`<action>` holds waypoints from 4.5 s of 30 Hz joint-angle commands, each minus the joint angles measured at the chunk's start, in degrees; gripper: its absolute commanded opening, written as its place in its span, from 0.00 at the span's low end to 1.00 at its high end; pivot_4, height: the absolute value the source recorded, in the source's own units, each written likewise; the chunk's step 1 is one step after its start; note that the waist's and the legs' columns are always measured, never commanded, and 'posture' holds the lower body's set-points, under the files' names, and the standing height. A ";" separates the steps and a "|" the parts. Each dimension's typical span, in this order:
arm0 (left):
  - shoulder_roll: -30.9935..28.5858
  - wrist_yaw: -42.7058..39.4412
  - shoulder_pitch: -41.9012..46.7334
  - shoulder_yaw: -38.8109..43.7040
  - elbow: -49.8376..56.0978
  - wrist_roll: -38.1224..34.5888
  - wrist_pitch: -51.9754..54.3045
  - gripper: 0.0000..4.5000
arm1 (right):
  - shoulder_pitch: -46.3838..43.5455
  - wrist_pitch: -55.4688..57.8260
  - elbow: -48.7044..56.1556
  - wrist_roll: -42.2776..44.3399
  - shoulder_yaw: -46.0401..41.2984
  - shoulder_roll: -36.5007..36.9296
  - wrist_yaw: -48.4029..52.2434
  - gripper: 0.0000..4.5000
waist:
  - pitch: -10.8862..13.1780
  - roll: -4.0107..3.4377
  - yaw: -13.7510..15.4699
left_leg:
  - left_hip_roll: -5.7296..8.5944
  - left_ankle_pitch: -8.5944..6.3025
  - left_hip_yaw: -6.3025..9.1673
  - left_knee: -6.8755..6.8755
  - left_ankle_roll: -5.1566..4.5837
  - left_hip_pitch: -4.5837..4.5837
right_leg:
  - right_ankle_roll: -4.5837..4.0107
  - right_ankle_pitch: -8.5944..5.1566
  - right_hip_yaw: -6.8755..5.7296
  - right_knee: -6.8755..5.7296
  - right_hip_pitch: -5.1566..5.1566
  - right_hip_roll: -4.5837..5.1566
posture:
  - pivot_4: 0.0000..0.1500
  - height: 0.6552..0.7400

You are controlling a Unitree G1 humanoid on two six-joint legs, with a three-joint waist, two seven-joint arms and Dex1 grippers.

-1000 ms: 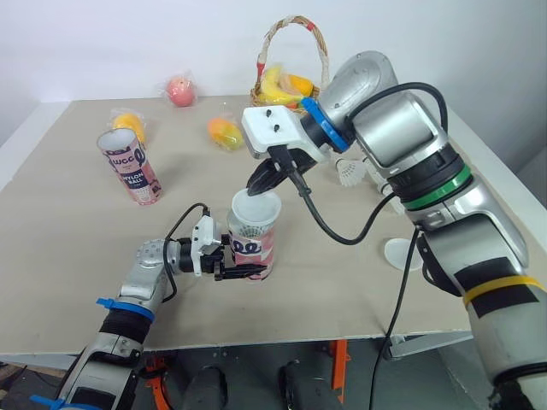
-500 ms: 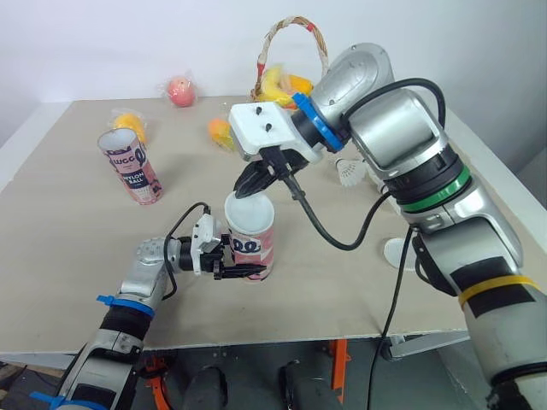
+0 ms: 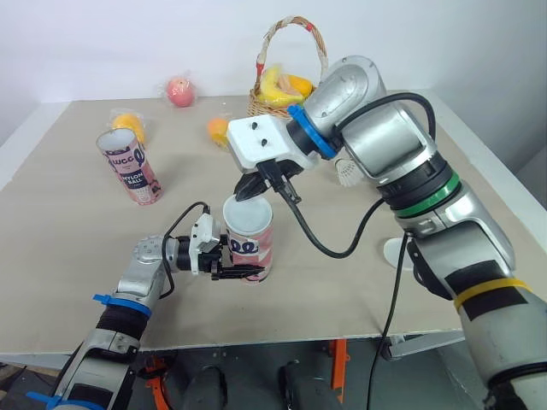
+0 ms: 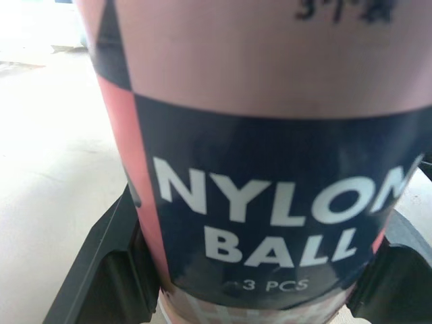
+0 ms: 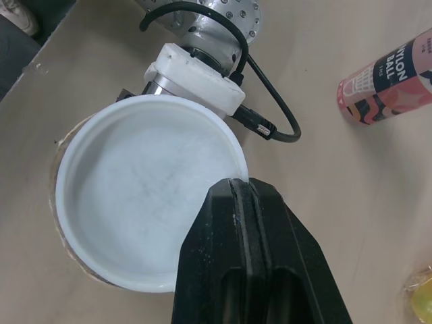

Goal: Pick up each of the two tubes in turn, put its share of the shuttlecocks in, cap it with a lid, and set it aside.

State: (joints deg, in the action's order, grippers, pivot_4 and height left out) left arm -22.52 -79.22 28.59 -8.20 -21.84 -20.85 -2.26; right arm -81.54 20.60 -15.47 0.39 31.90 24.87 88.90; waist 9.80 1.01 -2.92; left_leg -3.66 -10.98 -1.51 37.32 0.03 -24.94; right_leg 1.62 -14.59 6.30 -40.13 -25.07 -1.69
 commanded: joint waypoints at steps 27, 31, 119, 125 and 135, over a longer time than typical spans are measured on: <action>-2.76 1.38 -3.61 -1.05 3.85 1.15 6.90 0.66 | 2.66 7.91 -0.61 2.30 -6.25 -0.62 0.96 0.66 | -0.76 0.34 0.04 | 0.02 -0.07 -0.04 -0.81 0.08 1.26 | -0.38 -0.52 0.00 0.01 0.93 0.02 | 1.00 1.00; -2.79 1.40 -3.50 -1.05 4.13 1.29 7.06 0.66 | -0.23 13.83 -1.91 7.94 -10.75 -0.13 2.09 0.66 | -0.73 0.34 0.12 | 0.02 -0.08 -0.03 -0.82 0.10 1.03 | -0.39 -0.53 -0.01 0.01 0.73 0.03 | 1.00 1.00; -20.95 1.74 -14.93 10.56 22.46 -4.32 13.52 0.99 | 46.57 28.33 34.51 25.79 -23.99 25.70 -20.42 1.00 | -0.41 0.74 0.01 | 0.06 -0.76 0.06 -0.92 0.31 0.72 | -0.20 -1.30 -0.05 0.30 0.63 0.19 | 1.00 1.00; -25.40 1.87 -19.45 20.07 28.41 -13.95 21.06 0.99 | 50.37 23.12 32.91 22.37 -21.00 23.04 -23.53 1.00 | -0.15 1.08 0.06 | 0.01 -0.77 0.04 -0.94 0.32 0.72 | -0.24 -1.33 -0.08 0.30 0.60 0.21 | 1.00 1.00; -26.74 4.65 -25.29 27.10 41.79 -21.06 25.28 0.99 | 50.67 21.43 30.66 20.89 -16.94 13.16 -28.79 1.00 | 0.10 1.02 0.09 | 0.01 -0.77 0.04 -0.91 0.40 0.71 | -0.22 -1.32 -0.09 0.28 0.62 0.24 | 1.00 1.00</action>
State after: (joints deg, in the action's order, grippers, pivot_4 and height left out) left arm -48.54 -75.17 3.70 16.35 17.35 -41.52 24.39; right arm -29.79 42.59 14.17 20.79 15.39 38.50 60.49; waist 9.90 2.03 -2.83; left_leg -3.66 -11.76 -1.44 36.41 0.43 -24.24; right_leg 1.39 -15.91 6.20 -39.85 -24.45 -1.47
